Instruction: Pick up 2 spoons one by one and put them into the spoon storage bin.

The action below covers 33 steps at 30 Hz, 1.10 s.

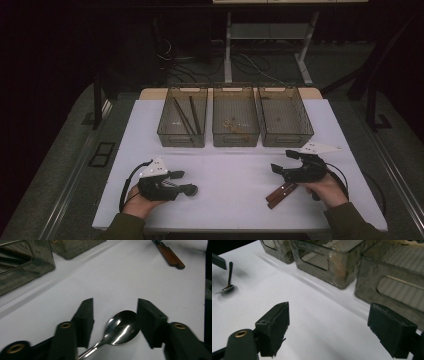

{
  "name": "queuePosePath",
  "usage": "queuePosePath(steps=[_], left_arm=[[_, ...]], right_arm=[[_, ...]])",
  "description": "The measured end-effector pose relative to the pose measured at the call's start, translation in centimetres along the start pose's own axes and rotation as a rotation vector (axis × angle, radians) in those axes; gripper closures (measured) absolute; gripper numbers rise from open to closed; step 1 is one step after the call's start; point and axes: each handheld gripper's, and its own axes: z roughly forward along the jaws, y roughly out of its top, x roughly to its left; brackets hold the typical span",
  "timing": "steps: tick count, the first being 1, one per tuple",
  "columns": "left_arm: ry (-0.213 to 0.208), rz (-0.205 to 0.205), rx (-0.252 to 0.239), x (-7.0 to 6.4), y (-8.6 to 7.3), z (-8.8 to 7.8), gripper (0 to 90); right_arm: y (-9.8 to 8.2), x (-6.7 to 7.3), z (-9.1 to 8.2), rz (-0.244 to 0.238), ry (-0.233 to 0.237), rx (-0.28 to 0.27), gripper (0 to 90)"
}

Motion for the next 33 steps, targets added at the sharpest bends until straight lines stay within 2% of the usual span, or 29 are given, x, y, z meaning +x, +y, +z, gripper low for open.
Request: queuePosePath(steps=[4,6,9,16,20,28,33], left_arm=[[-0.021,-0.001,0.014,0.1,0.1,-0.3,71.9],[-0.043,-0.021,0.033,0.1,0.1,-0.3,79.9],[-0.074,-0.019,0.056,-0.2,0.0,-0.2,89.1],[-0.145,0.012,0.107,-1.3,-0.4,0.4,89.3],[-0.179,0.043,0.161,-2.0,-0.7,0.9,89.3],[-0.192,0.078,0.228,-2.2,-1.0,1.9,89.2],[-0.172,0.087,0.239,-2.0,-0.9,2.4,89.2]], right_arm=[[-1.0,0.1,-0.5,-0.007,-0.019,0.014,17.8],[-1.4,0.2,-0.7,-0.024,-0.033,0.022,17.8],[-2.0,0.4,-1.0,-0.017,-0.034,0.02,17.8],[-3.1,1.0,-1.8,-0.04,-0.041,0.04,17.8],[-3.6,1.1,-2.2,-0.042,-0.039,0.047,17.8],[-3.6,1.2,-2.2,-0.042,-0.038,0.048,17.8],[-3.6,1.3,-2.1,-0.042,-0.035,0.047,17.8]])
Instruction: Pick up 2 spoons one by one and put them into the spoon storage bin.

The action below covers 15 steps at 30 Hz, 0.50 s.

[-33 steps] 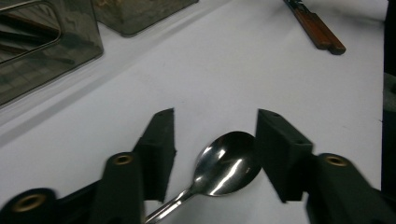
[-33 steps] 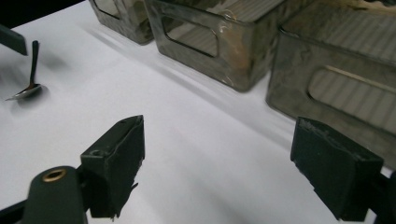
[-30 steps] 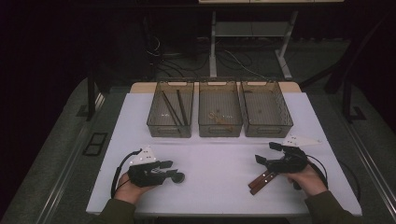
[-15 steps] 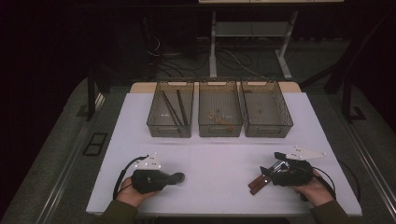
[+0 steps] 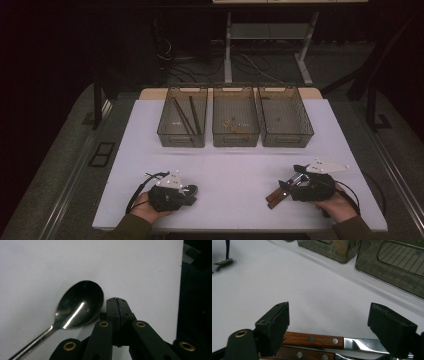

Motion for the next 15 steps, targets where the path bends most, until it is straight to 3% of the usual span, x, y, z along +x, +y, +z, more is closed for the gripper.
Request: queuePosePath(steps=[15], left_arm=[[0.043,-0.002,-0.017,1.3,1.2,0.9,89.2]], right_arm=[[0.1,0.0,0.1,-0.009,-0.003,0.004,17.8]])
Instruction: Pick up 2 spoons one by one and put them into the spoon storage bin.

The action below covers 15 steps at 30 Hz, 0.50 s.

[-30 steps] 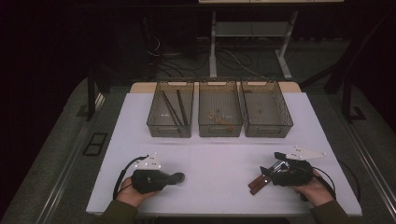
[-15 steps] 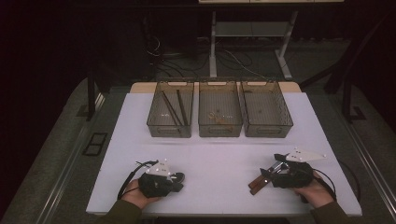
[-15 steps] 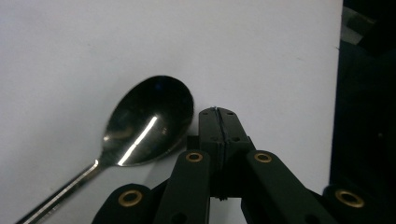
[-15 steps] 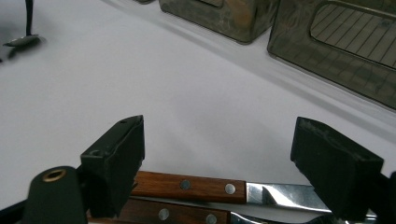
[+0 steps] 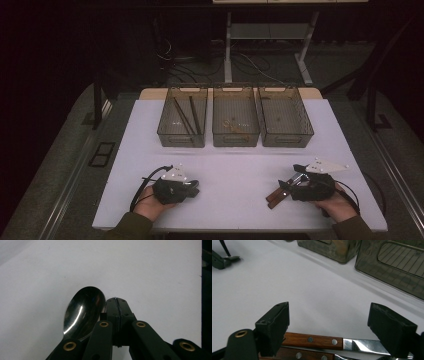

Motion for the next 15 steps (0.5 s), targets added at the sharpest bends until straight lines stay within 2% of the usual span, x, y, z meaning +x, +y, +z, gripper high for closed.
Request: queuePosePath(steps=[5,15], left_arm=[[0.033,-0.009,-0.004,0.4,0.4,0.3,89.2],[0.084,-0.001,-0.003,1.7,1.7,1.1,89.2]], right_arm=[[0.0,0.0,0.1,-0.002,0.001,0.001,17.8],[0.0,0.0,0.1,-0.005,0.003,0.003,17.8]])
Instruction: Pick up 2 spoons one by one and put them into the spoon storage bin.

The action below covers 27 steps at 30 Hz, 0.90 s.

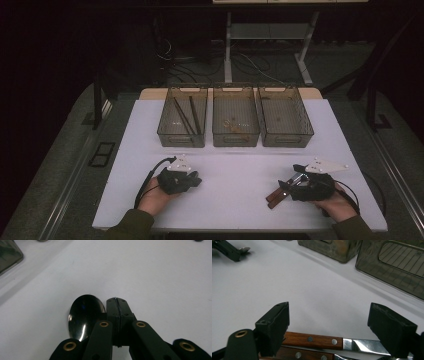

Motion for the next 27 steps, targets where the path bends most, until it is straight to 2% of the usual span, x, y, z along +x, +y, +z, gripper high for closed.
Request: queuePosePath(steps=[3,7,10,13,16,18,22,27], left_arm=[[0.001,-0.004,-0.004,0.2,0.3,0.2,89.2],[-0.023,-0.003,-0.021,0.0,0.5,0.0,89.2],[-0.048,0.001,-0.051,-0.1,0.5,-0.6,88.7],[-0.051,-0.004,-0.092,-0.1,0.6,-1.5,85.8],[-0.029,-0.017,-0.131,0.3,0.5,-2.5,81.2],[-0.001,-0.042,-0.148,0.6,0.2,-3.0,74.1],[0.051,-0.082,-0.133,1.6,-0.6,-3.4,60.0],[0.071,-0.103,-0.084,2.2,-1.1,-2.7,49.6]], right_arm=[[0.0,0.0,0.0,0.0,0.001,-0.001,17.8],[0.0,0.0,-0.1,-0.003,0.0,-0.006,17.8],[0.1,0.0,-0.1,-0.005,0.001,-0.007,17.8],[0.1,0.0,-0.1,-0.008,0.0,-0.009,17.8],[0.1,0.1,-0.1,-0.01,0.0,-0.01,17.8],[0.2,0.1,0.0,-0.012,0.001,-0.009,17.8],[0.2,0.1,0.0,-0.015,0.001,-0.008,17.8],[0.2,0.1,0.1,-0.019,0.0,-0.005,17.8]])
